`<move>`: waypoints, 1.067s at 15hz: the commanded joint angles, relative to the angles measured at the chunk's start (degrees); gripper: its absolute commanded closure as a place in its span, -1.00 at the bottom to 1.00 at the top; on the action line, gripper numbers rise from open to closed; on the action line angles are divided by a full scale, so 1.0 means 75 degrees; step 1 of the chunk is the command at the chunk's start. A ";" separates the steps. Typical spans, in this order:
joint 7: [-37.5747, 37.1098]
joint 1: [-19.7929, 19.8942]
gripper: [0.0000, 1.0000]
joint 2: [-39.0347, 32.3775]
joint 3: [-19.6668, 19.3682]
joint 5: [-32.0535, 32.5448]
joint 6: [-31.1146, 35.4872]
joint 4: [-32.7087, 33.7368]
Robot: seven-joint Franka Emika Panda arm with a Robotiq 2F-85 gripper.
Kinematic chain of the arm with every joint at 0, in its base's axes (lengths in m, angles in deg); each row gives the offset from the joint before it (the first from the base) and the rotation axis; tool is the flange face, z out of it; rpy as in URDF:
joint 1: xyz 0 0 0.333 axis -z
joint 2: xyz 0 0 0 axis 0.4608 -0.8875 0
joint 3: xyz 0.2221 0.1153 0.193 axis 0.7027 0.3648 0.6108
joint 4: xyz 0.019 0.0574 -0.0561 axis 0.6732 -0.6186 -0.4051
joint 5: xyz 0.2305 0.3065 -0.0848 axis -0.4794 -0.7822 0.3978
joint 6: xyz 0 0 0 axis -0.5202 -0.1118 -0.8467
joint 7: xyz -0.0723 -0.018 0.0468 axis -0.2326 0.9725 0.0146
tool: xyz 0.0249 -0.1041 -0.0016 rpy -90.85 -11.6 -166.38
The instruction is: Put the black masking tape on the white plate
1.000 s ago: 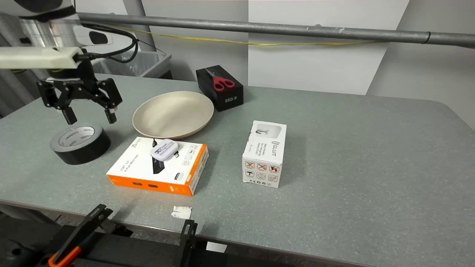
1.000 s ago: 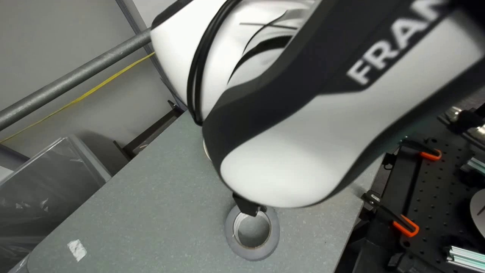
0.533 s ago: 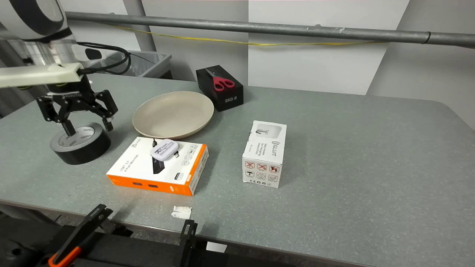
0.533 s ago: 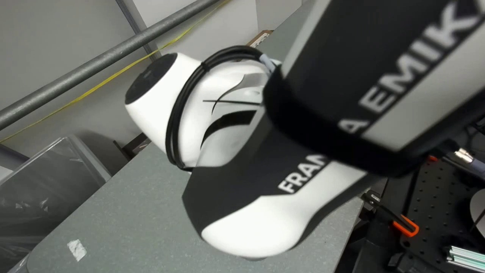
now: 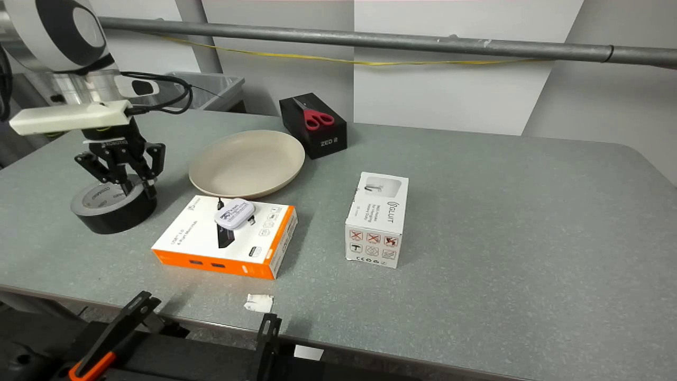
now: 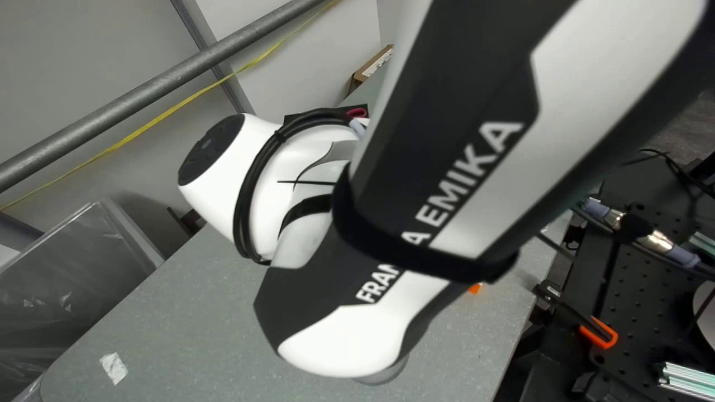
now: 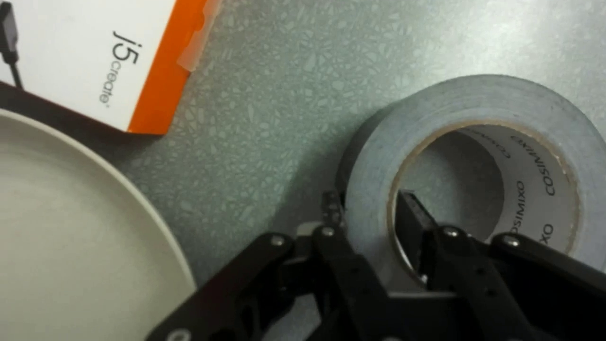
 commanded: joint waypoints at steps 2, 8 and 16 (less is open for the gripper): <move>-0.0096 0.0035 0.92 0.0257 -0.0119 -0.0051 -0.0092 0.0117; -0.0116 0.0823 0.87 0.1686 -0.0429 -0.0682 0.0077 -0.0617; -0.0915 0.1648 0.87 0.1148 -0.1484 -0.0625 0.0002 -0.0189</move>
